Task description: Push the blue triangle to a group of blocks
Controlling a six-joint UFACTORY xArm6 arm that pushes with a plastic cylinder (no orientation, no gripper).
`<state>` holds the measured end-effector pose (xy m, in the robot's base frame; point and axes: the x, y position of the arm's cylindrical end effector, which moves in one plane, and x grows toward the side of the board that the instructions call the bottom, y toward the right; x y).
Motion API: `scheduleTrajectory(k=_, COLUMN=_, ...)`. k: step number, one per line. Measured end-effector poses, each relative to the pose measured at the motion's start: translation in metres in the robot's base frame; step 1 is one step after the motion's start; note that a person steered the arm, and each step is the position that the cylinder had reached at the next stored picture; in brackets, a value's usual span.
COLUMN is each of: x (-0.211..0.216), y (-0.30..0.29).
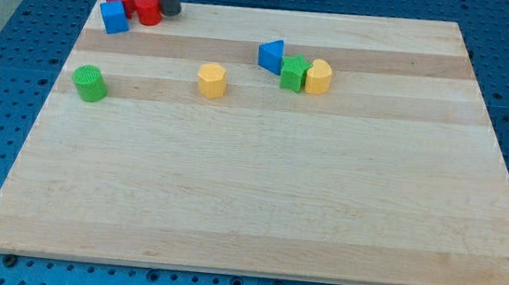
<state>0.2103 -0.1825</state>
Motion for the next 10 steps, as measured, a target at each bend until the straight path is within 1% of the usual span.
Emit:
scheduleTrajectory(k=1, x=0.003, y=0.030)
scheduleTrajectory(k=2, x=0.013, y=0.108)
scheduleTrajectory(k=3, x=0.039, y=0.183)
scheduleTrajectory(k=4, x=0.065, y=0.197)
scheduleTrajectory(k=5, x=0.078, y=0.197)
scheduleTrajectory(k=6, x=0.078, y=0.206)
scheduleTrajectory(k=7, x=0.089, y=0.237)
scheduleTrajectory(k=8, x=0.103, y=0.239)
scheduleTrajectory(k=9, x=0.106, y=0.215)
scheduleTrajectory(k=10, x=0.106, y=0.172)
